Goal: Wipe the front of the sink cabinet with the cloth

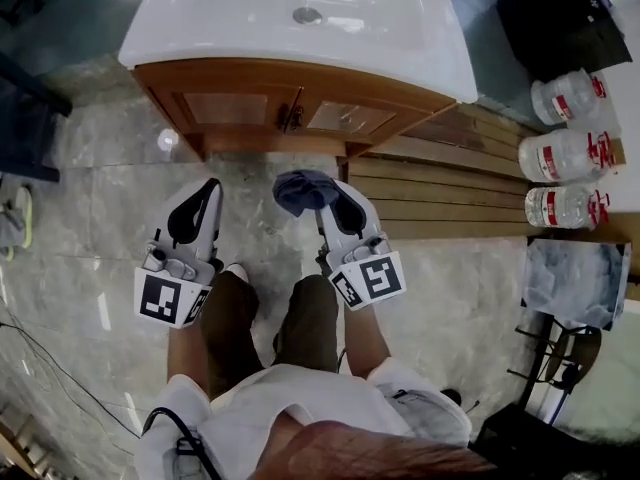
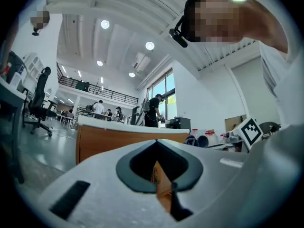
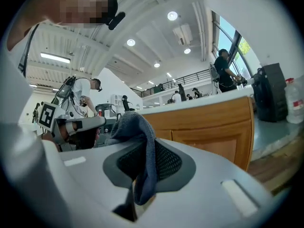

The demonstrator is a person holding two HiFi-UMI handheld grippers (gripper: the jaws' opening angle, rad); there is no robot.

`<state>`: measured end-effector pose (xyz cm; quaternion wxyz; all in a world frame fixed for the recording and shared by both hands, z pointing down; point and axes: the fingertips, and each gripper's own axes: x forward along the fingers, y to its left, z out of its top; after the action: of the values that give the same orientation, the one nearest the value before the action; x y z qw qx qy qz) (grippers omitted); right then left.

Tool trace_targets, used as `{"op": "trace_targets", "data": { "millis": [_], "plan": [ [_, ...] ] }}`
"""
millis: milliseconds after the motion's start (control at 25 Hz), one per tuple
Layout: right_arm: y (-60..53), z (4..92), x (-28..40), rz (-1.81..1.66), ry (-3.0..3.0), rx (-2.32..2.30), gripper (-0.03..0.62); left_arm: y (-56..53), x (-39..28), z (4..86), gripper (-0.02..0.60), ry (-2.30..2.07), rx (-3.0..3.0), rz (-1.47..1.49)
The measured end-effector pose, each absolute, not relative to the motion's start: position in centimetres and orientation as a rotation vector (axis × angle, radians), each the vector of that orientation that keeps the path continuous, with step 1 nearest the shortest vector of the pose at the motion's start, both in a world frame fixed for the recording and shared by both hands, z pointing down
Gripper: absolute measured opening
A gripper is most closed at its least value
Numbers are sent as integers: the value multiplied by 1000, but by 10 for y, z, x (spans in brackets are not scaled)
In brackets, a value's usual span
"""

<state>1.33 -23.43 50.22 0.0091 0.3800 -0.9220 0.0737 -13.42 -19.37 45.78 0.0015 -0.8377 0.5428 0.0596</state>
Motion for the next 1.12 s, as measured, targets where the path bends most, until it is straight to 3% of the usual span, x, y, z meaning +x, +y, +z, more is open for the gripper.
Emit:
{"op": "trace_targets", "data": {
  "millis": [160, 320, 840, 1120],
  "plan": [
    [-238, 589, 6, 248, -2889, 1187, 58, -195, -135, 528, 5, 1728, -2579, 222],
    [-226, 616, -4, 215, -2931, 1157, 58, -177, -140, 556, 5, 1762, -2516, 220],
    [-217, 611, -7, 230, -2969, 1189, 58, -154, -154, 596, 5, 1911, -2416, 138],
    [-248, 551, -105, 151, -3157, 1034, 58, -144, -191, 613, 5, 2057, -2290, 66]
  ]
}}
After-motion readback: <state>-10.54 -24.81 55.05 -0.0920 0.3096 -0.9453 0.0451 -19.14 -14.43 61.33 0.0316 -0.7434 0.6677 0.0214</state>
